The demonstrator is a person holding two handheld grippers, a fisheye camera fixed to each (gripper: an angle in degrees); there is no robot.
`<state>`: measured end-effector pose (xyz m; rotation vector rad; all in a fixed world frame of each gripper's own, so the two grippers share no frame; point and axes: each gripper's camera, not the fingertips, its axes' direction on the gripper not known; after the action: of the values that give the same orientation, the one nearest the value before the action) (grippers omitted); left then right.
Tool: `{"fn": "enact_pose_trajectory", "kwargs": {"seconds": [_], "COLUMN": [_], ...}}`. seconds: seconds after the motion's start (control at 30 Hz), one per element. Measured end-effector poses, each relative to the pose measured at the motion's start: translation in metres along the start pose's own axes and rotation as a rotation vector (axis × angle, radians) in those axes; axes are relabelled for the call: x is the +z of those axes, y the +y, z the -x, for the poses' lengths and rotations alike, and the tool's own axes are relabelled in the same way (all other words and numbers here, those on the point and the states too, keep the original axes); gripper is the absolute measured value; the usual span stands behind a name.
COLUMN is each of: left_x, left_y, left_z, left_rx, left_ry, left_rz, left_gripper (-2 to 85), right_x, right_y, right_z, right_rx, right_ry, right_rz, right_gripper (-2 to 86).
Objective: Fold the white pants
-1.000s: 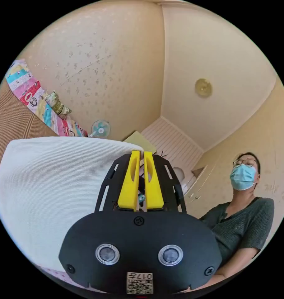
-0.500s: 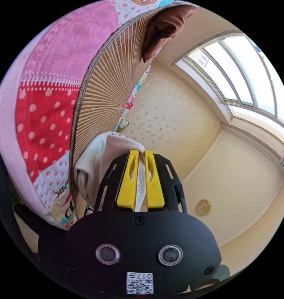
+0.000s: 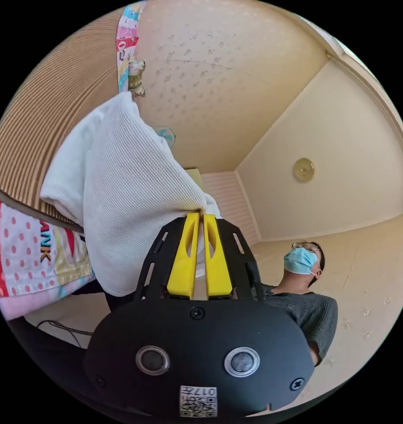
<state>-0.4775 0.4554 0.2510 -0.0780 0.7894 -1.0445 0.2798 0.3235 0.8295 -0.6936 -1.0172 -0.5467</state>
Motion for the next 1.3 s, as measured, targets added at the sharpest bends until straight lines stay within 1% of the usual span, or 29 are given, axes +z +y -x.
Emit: {"fn": "enact_pose_trajectory", "kwargs": {"seconds": [0.03,0.07,0.13,0.2,0.23,0.27,0.33,0.4,0.47,0.5,0.53,0.57,0.6,0.67,0.73,0.8,0.83,0.87,0.9,0.93,0.97,1.0,1.07,1.13,1.2,1.27,1.3], "left_x": [0.015,0.045,0.086,0.137,0.147,0.165,0.179,0.18,0.178,0.182,0.186,0.198,0.213,0.237,0.258,0.285,0.29,0.296,0.298,0.297,0.293,0.286,0.277,0.275,0.285,0.309,0.33], "left_y": [-0.002,-0.006,-0.01,-0.012,-0.013,-0.016,-0.026,-0.046,-0.057,-0.06,-0.061,-0.062,-0.061,-0.056,-0.05,-0.034,-0.028,-0.016,-0.006,-0.003,0.0,-0.002,-0.01,-0.023,-0.043,-0.06,-0.07], "left_z": [0.001,0.003,0.005,0.006,0.006,0.006,0.004,-0.009,-0.032,-0.048,-0.055,-0.064,-0.066,-0.053,-0.023,0.037,0.052,0.074,0.088,0.092,0.097,0.098,0.095,0.084,0.064,0.054,0.052], "left_rx": [0.009,0.028,0.056,0.122,0.14,0.172,0.209,0.287,0.394,0.459,0.486,0.522,0.535,0.49,0.346,0.109,0.079,0.045,0.028,0.019,-0.002,-0.02,-0.014,0.029,0.112,0.185,0.217], "left_ry": [-0.007,-0.034,-0.099,-0.207,-0.237,-0.282,-0.288,-0.208,-0.217,-0.285,-0.327,-0.408,-0.471,-0.554,-0.689,-0.956,-1.017,-1.103,-1.128,-1.113,-1.05,-0.975,-0.888,-0.868,-0.879,-0.854,-0.822], "left_rz": [0.044,0.129,0.239,0.373,0.396,0.418,0.371,0.229,0.119,0.087,0.091,0.125,0.178,0.263,0.337,0.535,0.588,0.648,0.653,0.637,0.578,0.504,0.397,0.308,0.225,0.244,0.299], "left_gripper": [-0.6,-0.6,-0.6,-0.6,-0.7,-0.7,-0.7,-0.7,-0.6,-0.6,-0.6,-0.6,-0.5,-0.3,-0.1,-0.3,-0.4,-0.3,-0.1,-0.1,0.4,1.0,3.5,4.8,8.2,9.8,10.0], "right_x": [0.009,0.016,0.025,0.033,0.036,0.037,0.033,0.018,-0.012,-0.02,-0.034,-0.045,-0.048,-0.048,-0.036,-0.021,-0.012,-0.005,0.0,0.01,0.02,0.022,0.022,0.019,0.018,0.021,0.02], "right_y": [-0.007,-0.014,-0.02,-0.024,-0.026,-0.03,-0.038,-0.048,-0.063,-0.065,-0.067,-0.064,-0.061,-0.048,-0.044,-0.04,-0.041,-0.044,-0.043,-0.04,-0.03,-0.024,-0.003,0.008,0.011,0.007,0.006], "right_z": [-0.003,-0.007,-0.016,-0.017,-0.013,-0.008,0.007,0.031,0.077,0.091,0.119,0.149,0.162,0.196,0.193,0.172,0.147,0.114,0.096,0.062,0.039,0.033,0.015,0.005,0.0,0.004,0.006], "right_rx": [0.012,0.039,0.09,0.066,0.029,0.011,-0.039,-0.102,-0.226,-0.268,-0.357,-0.453,-0.496,-0.604,-0.585,-0.538,-0.424,-0.246,-0.153,-0.011,0.014,0.006,0.032,0.059,0.072,0.044,0.036], "right_ry": [-0.001,0.001,0.024,0.036,0.008,0.007,0.028,0.035,0.043,0.029,0.026,0.062,0.091,0.229,0.331,0.483,0.582,0.679,0.734,0.807,0.764,0.716,0.57,0.506,0.457,0.446,0.444], "right_rz": [0.012,0.022,0.045,0.068,0.064,0.055,0.028,-0.047,-0.185,-0.218,-0.278,-0.327,-0.344,-0.374,-0.336,-0.266,-0.205,-0.134,-0.096,-0.014,0.042,0.041,-0.005,-0.054,-0.079,-0.073,-0.074], "right_gripper": [19.0,20.4,19.7,14.8,9.2,6.7,4.2,2.7,1.5,1.3,1.1,1.0,1.0,1.0,1.2,1.3,1.4,1.5,1.5,1.6,1.8,1.9,2.2,2.6,3.3,4.3,4.6]}}
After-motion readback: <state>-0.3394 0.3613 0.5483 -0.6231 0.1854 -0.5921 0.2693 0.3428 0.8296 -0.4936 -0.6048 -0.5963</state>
